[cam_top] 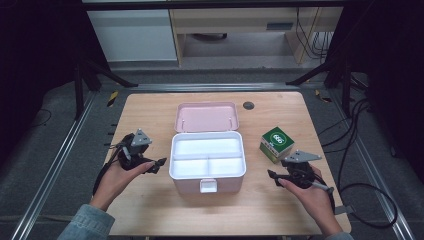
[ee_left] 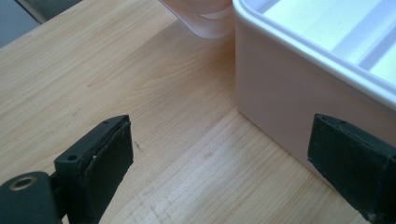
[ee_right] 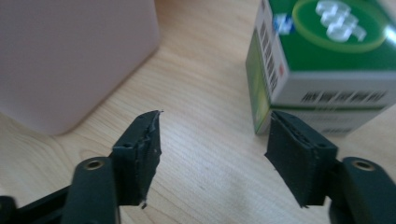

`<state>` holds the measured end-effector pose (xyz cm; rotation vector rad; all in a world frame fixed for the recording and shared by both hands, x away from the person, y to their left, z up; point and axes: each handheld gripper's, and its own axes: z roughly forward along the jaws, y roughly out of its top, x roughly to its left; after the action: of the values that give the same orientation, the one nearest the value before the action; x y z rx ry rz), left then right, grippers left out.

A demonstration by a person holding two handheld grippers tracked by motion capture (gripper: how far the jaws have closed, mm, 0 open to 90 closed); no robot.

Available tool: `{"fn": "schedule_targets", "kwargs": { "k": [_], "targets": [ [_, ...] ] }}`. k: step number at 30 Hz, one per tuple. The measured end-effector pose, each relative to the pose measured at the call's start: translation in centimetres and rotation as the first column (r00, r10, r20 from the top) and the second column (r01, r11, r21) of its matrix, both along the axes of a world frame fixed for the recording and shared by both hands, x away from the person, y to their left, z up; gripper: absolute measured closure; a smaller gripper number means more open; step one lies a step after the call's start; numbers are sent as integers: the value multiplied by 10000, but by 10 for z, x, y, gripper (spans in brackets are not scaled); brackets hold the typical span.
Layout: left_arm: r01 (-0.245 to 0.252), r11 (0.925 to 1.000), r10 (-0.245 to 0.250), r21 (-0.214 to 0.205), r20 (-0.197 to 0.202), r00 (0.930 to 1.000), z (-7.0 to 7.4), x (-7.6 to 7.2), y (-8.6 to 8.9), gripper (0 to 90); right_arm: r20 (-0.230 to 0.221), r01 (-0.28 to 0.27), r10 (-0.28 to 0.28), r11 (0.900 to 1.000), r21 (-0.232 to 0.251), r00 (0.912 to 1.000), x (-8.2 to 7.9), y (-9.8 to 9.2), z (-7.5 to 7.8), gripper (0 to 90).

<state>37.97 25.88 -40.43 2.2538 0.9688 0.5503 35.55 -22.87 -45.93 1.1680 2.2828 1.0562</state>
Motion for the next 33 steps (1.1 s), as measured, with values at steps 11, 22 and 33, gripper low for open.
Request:
{"fn": "schedule_targets", "kwargs": {
  "k": [11, 22, 33],
  "targets": [
    [-101, 9999, 101, -29, -73, 9999, -8, 0, -1, 64, 682, -1796, 1825, 9826, -465, 9808, 12, 23, 76, 603],
    [-367, 9993, 365, -119, -176, 9992, -25, -9, 8, 65, 680, -3767, 3878, 9165, -1343, 9192, 28, 85, 120, 681],
    [-618, 9979, 610, -210, -352, 9975, -45, -22, 16, 65, 298, -4775, 4865, 8662, -1475, 8732, 36, 135, 120, 727]
  ]
}}
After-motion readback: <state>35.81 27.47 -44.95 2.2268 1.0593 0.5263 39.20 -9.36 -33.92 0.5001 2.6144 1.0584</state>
